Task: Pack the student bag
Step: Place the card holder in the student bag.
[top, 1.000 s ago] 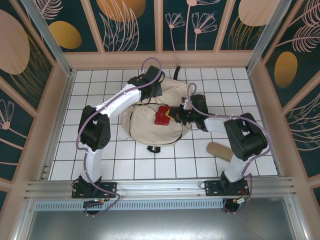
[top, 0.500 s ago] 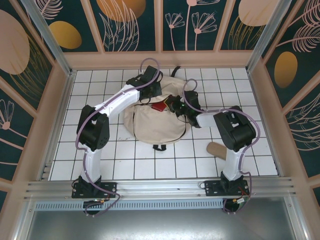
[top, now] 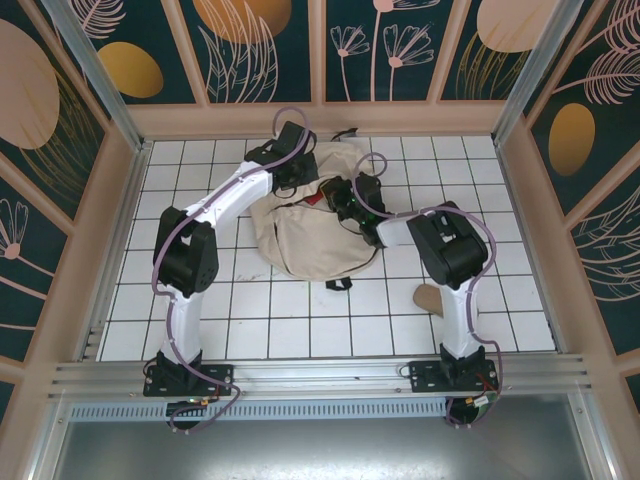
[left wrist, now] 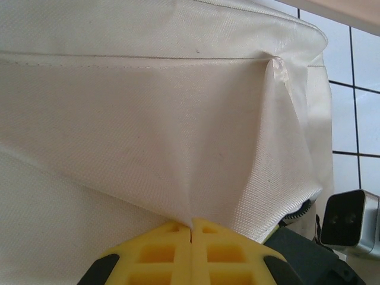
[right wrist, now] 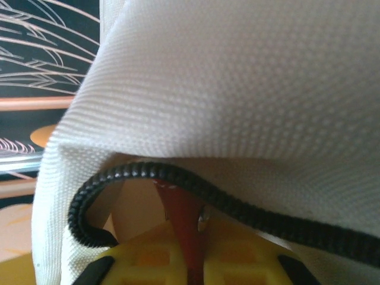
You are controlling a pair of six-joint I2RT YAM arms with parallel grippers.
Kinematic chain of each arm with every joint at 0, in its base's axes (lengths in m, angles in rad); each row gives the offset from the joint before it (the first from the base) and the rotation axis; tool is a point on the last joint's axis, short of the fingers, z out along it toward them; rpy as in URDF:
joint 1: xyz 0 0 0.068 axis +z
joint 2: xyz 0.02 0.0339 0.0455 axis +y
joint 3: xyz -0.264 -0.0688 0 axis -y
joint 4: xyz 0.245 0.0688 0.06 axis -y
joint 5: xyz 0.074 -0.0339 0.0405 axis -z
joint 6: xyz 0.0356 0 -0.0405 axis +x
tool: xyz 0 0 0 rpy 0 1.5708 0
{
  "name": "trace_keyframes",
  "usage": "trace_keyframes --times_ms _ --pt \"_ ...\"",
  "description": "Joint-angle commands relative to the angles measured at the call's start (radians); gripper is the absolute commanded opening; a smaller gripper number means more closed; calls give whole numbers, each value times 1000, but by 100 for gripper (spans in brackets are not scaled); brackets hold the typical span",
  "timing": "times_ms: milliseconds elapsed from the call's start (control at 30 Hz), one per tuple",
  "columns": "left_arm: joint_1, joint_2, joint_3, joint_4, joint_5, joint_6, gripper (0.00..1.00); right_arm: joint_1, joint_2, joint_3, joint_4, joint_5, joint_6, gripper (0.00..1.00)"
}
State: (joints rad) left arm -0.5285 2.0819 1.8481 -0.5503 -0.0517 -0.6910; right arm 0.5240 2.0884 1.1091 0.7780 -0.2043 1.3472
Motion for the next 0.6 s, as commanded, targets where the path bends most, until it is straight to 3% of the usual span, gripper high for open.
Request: trace_keyframes --times_ms 0,100,200,367,567 --pt "8 -6 17 -16 30 19 0 6 11 64 -21 36 33 27" --pt "12 -14 0 -8 27 17 0 -6 -13 19 -61 -6 79 39" --pt "15 -22 -13 1 27 17 0 -24 -57 -8 -106 -71 76 42" --pt "22 -22 -15 1 27 14 0 -39 -147 -8 -248 -130 14 42" --pt "24 -26 -23 8 24 14 0 -38 -158 21 -526 -81 -27 37"
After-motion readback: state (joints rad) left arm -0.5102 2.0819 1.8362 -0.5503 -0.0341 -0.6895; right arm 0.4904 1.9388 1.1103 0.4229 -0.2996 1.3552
